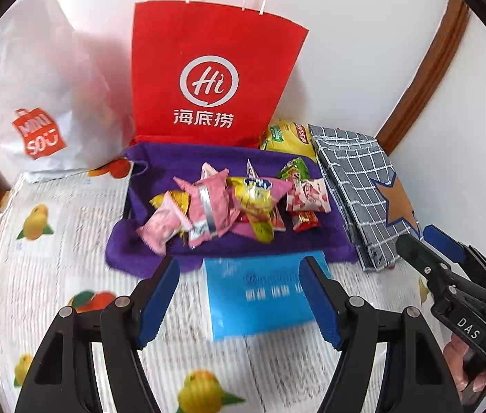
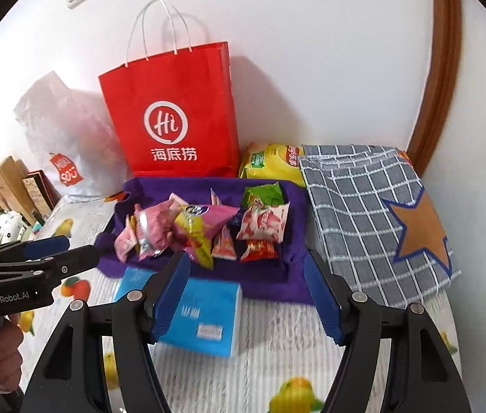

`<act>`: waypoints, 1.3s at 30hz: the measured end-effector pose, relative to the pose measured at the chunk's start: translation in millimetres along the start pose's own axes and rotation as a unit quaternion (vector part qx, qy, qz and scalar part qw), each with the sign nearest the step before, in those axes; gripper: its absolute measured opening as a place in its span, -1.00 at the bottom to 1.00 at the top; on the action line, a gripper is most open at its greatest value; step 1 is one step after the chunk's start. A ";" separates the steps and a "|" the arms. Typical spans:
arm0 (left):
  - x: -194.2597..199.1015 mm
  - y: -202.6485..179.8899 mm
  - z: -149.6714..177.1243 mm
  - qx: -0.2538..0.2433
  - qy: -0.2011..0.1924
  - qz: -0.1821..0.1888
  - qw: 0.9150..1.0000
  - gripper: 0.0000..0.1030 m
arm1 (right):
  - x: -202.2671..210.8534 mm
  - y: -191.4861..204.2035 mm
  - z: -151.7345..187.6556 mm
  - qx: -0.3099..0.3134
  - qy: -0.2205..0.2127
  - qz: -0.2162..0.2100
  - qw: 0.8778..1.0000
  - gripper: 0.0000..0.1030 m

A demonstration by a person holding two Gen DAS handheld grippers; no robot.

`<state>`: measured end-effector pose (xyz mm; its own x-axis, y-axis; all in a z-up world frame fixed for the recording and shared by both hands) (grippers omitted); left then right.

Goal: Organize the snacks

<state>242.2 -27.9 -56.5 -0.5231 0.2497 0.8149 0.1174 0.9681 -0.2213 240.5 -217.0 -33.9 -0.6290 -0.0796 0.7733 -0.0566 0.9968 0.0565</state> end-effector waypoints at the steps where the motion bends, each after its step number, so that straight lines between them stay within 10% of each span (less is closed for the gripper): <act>1: 4.5 -1.3 4.0 -0.002 -0.002 -0.003 1.000 0.37 | 6.7 -0.4 4.5 -0.001 -0.002 0.001 1.000 0.33; 16: 74.6 -25.0 73.5 -0.015 -0.058 -0.043 0.997 0.68 | 87.3 -12.0 67.4 -0.012 -0.023 0.026 0.999 0.34; 24: 94.4 -40.2 105.4 -0.028 -0.071 -0.052 0.996 0.69 | 113.8 -19.9 97.7 -0.030 -0.046 0.036 0.998 0.87; 39: 107.8 -54.0 128.4 -0.033 -0.082 -0.058 0.994 0.70 | 140.8 -24.3 119.3 -0.025 -0.057 0.045 0.997 0.94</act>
<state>71.1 -55.8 -25.5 -0.6668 0.1354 0.7329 0.1016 0.9907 -0.0907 60.8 -253.5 -1.7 -0.7142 0.0127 0.6999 0.0403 0.9989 0.0230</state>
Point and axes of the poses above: each gripper's, at about its wrist camera, not at the fingertips, and x roughly against the way its jaws point, y to its left, z to its underside, the point moved 4 cm from there along -x, roughly the way its jaws point
